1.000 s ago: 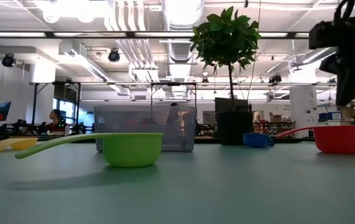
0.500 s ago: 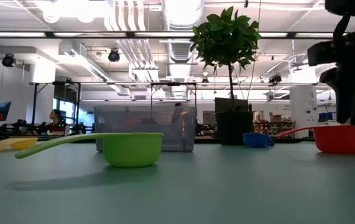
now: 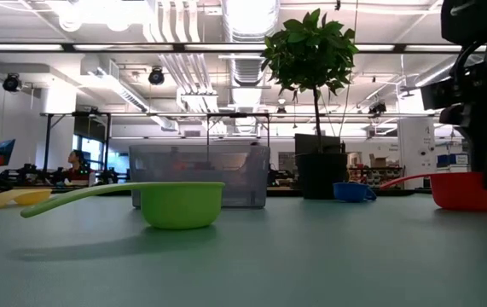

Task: Nest measuring cups in basket
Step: Stack the red measuring cup on top of the orange measuring cup

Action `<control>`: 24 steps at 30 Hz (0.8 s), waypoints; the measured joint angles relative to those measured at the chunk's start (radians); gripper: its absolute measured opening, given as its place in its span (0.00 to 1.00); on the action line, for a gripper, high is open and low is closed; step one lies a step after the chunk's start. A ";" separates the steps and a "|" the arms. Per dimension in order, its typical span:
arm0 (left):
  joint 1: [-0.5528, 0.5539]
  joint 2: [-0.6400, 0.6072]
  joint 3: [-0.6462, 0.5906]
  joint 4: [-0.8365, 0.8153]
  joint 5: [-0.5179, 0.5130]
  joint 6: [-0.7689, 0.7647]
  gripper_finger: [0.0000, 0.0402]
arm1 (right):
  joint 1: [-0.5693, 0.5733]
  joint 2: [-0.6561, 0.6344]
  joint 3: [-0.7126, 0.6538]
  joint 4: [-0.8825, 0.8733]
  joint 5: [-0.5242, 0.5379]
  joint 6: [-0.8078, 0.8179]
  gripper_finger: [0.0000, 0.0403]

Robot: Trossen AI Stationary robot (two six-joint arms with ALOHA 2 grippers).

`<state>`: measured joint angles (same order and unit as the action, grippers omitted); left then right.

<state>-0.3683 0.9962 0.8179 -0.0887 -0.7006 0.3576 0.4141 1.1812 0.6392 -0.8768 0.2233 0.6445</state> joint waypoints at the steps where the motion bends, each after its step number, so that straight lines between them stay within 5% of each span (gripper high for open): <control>1: 0.000 0.000 0.000 0.000 0.000 0.000 0.00 | 0.000 -0.002 0.000 0.000 -0.005 0.000 0.17; 6: 0.000 0.000 -0.001 0.000 0.002 0.000 0.00 | 0.000 -0.015 0.000 0.000 -0.022 0.000 0.04; 24: -0.026 -0.043 -0.016 -0.009 0.044 -0.088 0.00 | 0.000 0.000 0.228 0.004 0.045 0.052 0.02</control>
<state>-0.3941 0.9531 0.8017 -0.0974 -0.6569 0.2693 0.4145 1.1807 0.8674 -0.8726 0.2683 0.6964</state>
